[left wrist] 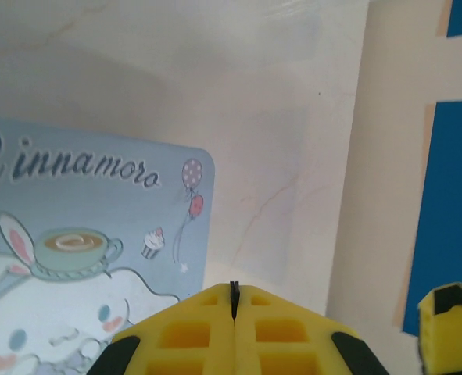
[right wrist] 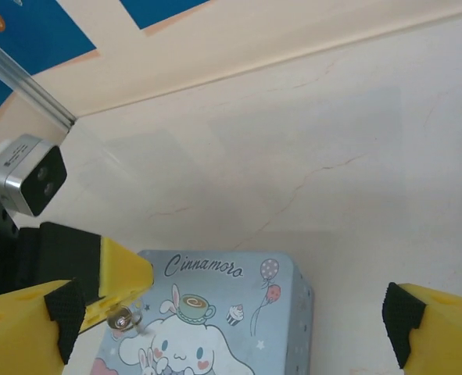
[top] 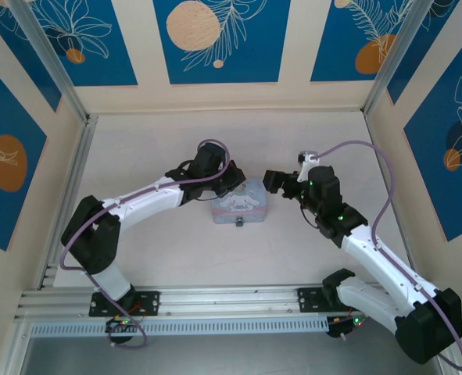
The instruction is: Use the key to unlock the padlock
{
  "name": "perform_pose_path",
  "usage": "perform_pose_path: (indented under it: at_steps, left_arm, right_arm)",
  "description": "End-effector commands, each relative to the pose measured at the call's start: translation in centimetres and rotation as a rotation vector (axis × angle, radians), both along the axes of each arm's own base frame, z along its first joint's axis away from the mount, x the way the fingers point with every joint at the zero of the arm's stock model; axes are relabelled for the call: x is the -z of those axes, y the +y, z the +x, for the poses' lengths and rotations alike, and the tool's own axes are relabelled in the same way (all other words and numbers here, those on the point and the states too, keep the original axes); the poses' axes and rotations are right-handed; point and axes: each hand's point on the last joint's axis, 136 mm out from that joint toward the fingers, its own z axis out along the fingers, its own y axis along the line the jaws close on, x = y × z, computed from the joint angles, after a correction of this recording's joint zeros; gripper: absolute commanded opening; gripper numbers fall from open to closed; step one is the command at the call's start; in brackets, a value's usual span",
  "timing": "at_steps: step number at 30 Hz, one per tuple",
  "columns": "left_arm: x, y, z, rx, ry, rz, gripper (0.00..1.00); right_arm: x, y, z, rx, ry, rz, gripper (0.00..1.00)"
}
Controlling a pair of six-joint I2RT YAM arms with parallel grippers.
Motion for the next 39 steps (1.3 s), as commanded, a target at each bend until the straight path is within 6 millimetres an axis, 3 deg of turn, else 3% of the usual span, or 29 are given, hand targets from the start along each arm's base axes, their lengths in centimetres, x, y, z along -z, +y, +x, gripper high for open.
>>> perform_pose_path:
  at_steps: [1,4,8,12,17,31,39]
  left_arm:
    - [-4.3,0.3,0.8,0.074,-0.242,-0.004,0.0]
    - [-6.0,0.3,0.7,0.113,-0.353,-0.001,0.0]
    - [-8.1,1.1,0.4,0.135,-0.5,0.016,0.0]
    - [-9.7,2.1,0.3,0.087,-0.602,-0.022,0.0]
    - [-11.1,2.6,0.5,-0.006,-0.643,-0.155,0.0]
    - [-12.3,2.2,1.8,-0.132,-0.62,-0.355,0.0]
    - [-12.3,1.7,1.8,-0.138,-0.613,-0.374,0.0]
  right_arm:
    - [0.2,1.0,-0.4,-0.043,0.163,0.106,1.0]
    - [0.2,2.3,0.0,-0.114,0.235,0.165,0.99]
    - [-1.6,4.7,-0.4,-0.283,0.191,0.419,0.99]
    - [-2.5,5.6,0.1,-0.331,0.201,0.589,0.9]
    - [-3.2,6.4,0.5,-0.378,0.182,0.736,0.71]
    - [-4.2,9.0,1.6,-0.437,0.178,0.859,0.44]
    - [-4.8,10.3,1.8,-0.462,0.166,0.876,0.42]
